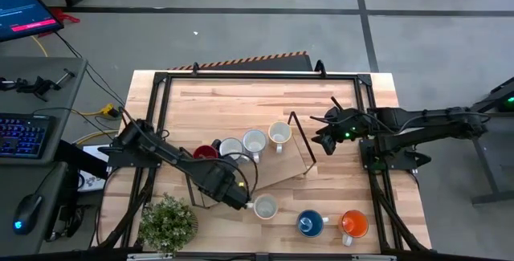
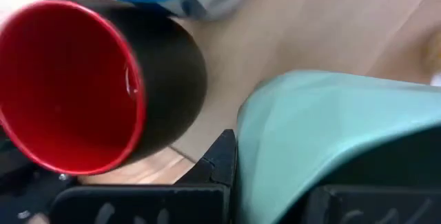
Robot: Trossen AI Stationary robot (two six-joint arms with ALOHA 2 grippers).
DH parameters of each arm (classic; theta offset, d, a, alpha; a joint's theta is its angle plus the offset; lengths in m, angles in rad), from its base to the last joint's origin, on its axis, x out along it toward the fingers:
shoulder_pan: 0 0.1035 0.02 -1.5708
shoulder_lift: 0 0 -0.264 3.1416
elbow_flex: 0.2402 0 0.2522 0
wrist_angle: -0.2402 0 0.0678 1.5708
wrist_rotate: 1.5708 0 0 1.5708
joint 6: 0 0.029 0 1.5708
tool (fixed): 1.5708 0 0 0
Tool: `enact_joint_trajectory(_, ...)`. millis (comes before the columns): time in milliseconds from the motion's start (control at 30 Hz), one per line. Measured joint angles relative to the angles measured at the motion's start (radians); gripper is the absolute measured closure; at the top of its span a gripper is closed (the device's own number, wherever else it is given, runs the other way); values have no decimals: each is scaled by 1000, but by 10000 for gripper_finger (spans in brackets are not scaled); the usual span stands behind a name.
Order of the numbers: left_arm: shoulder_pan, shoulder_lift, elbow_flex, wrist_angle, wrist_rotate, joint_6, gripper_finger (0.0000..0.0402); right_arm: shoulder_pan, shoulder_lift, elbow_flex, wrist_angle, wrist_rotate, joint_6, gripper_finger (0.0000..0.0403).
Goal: Place coffee mugs
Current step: Put the green mug on the shelf
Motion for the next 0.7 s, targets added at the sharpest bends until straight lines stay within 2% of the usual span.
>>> enact_joint_trajectory(233, -8, -86, -86, 60, -41, -62, 392, 0, 41, 0, 5, -10, 0, 224)
enact_joint_trajectory(700, -13, -89, -219, 207, 30, -47, 392, 0, 58, 0, 42, -27, 0, 224)
